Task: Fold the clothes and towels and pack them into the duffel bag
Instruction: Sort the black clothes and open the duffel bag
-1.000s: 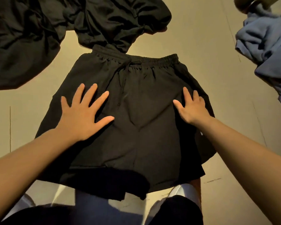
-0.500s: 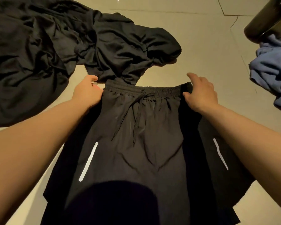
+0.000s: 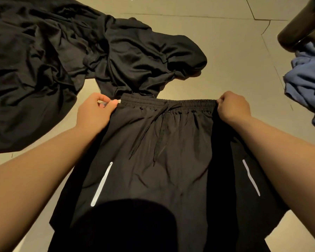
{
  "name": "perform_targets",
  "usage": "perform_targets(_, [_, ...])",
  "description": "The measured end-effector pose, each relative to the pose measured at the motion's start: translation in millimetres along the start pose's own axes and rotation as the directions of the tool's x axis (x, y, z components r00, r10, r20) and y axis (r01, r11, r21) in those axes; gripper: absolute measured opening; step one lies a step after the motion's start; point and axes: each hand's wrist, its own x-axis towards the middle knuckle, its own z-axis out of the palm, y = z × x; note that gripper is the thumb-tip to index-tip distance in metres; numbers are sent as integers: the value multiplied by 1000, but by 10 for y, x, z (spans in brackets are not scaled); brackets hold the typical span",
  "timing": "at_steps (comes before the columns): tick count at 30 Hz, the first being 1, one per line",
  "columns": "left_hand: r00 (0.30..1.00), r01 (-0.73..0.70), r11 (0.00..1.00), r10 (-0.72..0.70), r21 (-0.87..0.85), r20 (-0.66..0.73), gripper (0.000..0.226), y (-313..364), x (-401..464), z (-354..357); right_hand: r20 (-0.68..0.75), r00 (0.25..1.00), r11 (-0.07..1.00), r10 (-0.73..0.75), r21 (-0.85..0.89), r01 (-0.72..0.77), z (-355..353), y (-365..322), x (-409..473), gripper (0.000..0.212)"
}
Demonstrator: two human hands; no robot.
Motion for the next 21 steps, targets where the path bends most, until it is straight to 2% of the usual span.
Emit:
perform_targets(3, [996,-25,999,21,47,88,42,-151,-283,-109,-76,994,990,-82,-123,72,7,37,-66,33])
perform_targets(6, [976,-101,986,72,133,203,61,-384,-700,-359,-183,965,982,-188,-68,179,37,79,-376,45])
perform_targets(8, [957,-200,956,145,213,250,70,-583,-898,-490,-145,937,948,-318,-85,308,117,140,-750,49])
perform_targets(10, [936,-296,913,218,282,276,69,-732,-983,-533,-82,917,916,-390,-140,377,268,259,-1225,50])
perform_targets(12, [933,-329,899,262,290,248,65,-763,-920,-549,-26,920,910,-390,-165,381,423,397,-1690,54])
perform_targets(14, [949,-307,909,270,282,164,65,-742,-708,-602,69,941,935,-332,-104,338,542,519,-2077,59])
perform_targets(16, [964,-264,901,254,344,76,67,-737,-433,-734,161,952,964,-260,-16,266,590,582,-2348,64])
perform_targets(18, [962,-258,878,272,403,23,69,-694,-253,-882,190,946,964,-262,7,266,583,628,-2475,70])
perform_targets(20, [928,-345,818,372,461,33,69,-630,-335,-904,182,946,963,-267,14,269,520,625,-2454,70])
perform_targets(21, [884,-435,756,462,490,72,67,-608,-464,-877,197,952,972,-235,42,231,480,623,-2416,68])
